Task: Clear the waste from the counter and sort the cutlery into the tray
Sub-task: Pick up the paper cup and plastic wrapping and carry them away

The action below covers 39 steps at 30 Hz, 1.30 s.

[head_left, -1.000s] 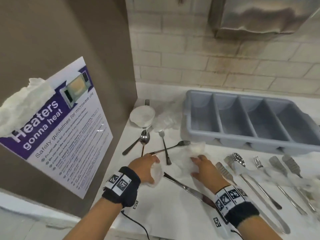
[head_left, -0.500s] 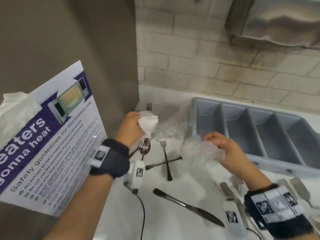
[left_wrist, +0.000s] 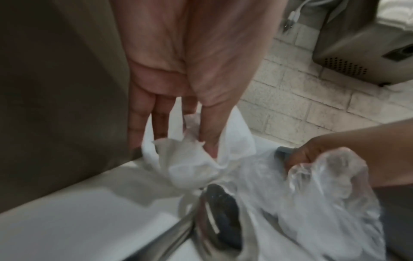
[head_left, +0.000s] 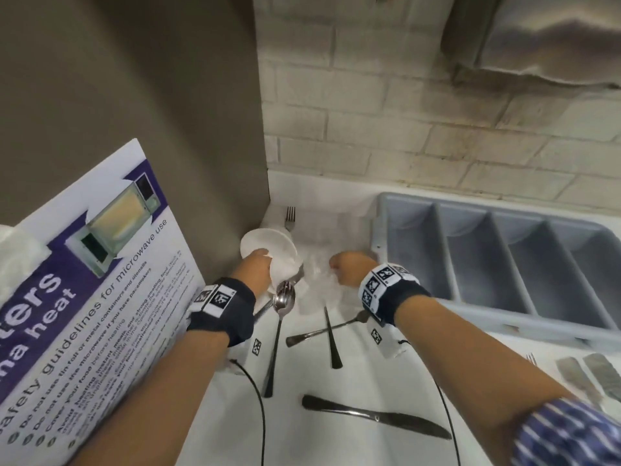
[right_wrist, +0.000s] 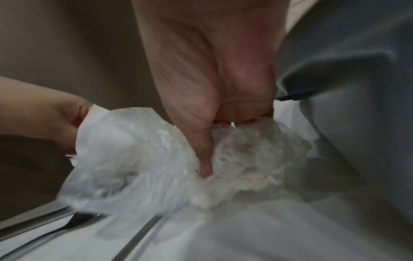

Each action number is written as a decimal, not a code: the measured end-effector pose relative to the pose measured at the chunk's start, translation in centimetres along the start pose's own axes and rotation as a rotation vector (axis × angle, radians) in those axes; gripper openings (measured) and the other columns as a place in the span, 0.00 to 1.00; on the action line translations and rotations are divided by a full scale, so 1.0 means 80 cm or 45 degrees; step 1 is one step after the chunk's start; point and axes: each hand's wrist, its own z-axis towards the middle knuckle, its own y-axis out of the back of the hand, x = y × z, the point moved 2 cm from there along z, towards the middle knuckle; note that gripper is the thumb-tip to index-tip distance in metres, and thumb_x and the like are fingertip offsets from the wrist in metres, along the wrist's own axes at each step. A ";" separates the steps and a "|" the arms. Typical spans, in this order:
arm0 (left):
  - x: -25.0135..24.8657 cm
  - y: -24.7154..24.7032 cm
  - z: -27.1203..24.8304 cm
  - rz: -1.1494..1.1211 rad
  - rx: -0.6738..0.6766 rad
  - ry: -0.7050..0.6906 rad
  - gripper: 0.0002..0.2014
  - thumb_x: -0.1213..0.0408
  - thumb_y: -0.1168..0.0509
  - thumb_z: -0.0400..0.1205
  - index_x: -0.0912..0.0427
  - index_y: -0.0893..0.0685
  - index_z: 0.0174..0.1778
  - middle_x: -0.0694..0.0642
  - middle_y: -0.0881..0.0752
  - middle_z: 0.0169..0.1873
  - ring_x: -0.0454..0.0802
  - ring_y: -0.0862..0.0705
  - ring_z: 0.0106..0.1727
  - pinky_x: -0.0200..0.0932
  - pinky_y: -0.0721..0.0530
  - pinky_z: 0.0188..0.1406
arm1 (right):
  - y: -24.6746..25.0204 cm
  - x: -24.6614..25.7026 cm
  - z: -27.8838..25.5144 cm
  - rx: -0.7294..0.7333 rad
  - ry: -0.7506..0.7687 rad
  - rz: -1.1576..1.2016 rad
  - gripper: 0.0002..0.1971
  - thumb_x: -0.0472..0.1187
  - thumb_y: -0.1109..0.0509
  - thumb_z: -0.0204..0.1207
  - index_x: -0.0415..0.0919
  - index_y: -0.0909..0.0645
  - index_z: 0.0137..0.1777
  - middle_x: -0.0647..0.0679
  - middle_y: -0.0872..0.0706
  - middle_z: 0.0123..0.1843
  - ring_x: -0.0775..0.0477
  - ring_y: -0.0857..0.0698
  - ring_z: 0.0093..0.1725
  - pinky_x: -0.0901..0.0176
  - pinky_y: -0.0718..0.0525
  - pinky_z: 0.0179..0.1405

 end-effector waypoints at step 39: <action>-0.082 0.020 -0.011 0.250 -0.237 -0.158 0.15 0.69 0.38 0.77 0.69 0.21 0.60 0.69 0.19 0.60 0.67 0.19 0.60 0.56 0.22 0.61 | -0.078 -0.099 -0.238 -1.031 -0.280 2.403 0.09 0.25 0.32 0.71 0.39 0.16 0.39 0.53 0.11 0.24 0.56 0.14 0.25 0.68 0.16 0.22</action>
